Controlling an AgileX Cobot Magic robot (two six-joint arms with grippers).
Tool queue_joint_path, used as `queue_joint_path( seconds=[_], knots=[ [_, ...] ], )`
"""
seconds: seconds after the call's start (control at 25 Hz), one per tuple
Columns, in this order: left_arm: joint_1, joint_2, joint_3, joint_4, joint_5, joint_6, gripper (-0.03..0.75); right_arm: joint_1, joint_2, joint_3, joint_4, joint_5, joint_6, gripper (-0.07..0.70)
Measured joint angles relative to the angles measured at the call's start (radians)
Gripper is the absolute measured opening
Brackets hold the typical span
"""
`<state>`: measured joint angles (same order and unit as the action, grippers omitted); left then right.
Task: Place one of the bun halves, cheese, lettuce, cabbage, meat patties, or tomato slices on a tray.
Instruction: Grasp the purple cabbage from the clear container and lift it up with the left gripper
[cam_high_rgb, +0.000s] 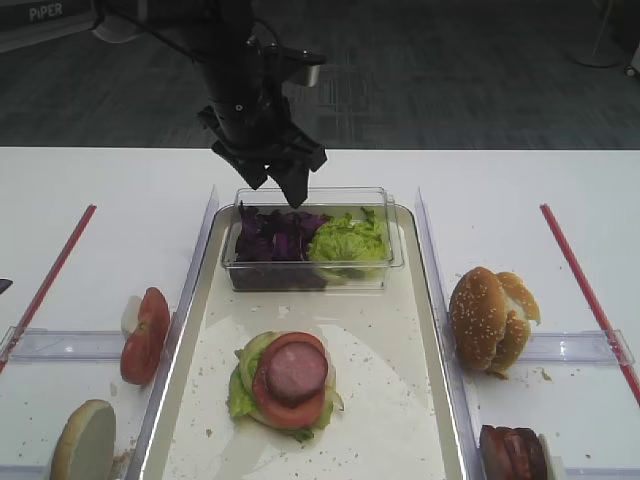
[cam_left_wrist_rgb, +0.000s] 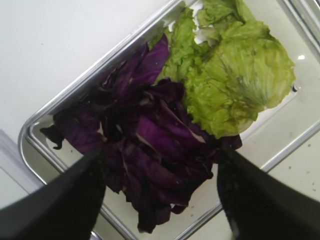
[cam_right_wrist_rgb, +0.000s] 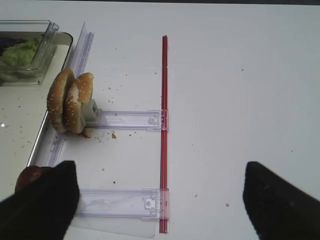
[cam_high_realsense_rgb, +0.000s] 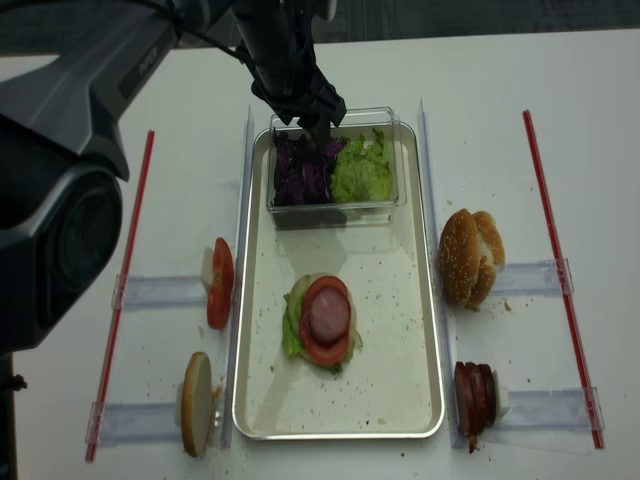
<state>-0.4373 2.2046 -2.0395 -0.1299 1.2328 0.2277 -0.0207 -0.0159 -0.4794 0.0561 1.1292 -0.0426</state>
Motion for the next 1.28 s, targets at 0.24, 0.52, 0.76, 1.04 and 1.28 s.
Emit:
queue_joint_path(
  seconds=[0.24,0.52,0.76,1.04,1.28],
  knots=[
    [0.000,0.016,-0.002,-0.002,0.000,0.000,0.438,0.000,0.000,0.000,0.000,0.000,0.002,0.678],
    [0.000,0.067,-0.002,-0.015,0.000,0.000,0.407,0.000,0.000,0.000,0.000,0.000,0.002,0.678],
    [0.000,0.095,-0.002,-0.027,0.000,0.000,0.403,0.000,0.000,0.000,0.000,0.000,0.002,0.678],
    [0.000,0.129,-0.005,-0.036,-0.002,0.000,0.401,0.000,0.000,0.000,0.000,0.000,0.002,0.678],
    [0.000,0.152,-0.005,-0.036,-0.006,0.000,0.401,0.000,0.000,0.000,0.000,0.000,0.002,0.678]
  ],
)
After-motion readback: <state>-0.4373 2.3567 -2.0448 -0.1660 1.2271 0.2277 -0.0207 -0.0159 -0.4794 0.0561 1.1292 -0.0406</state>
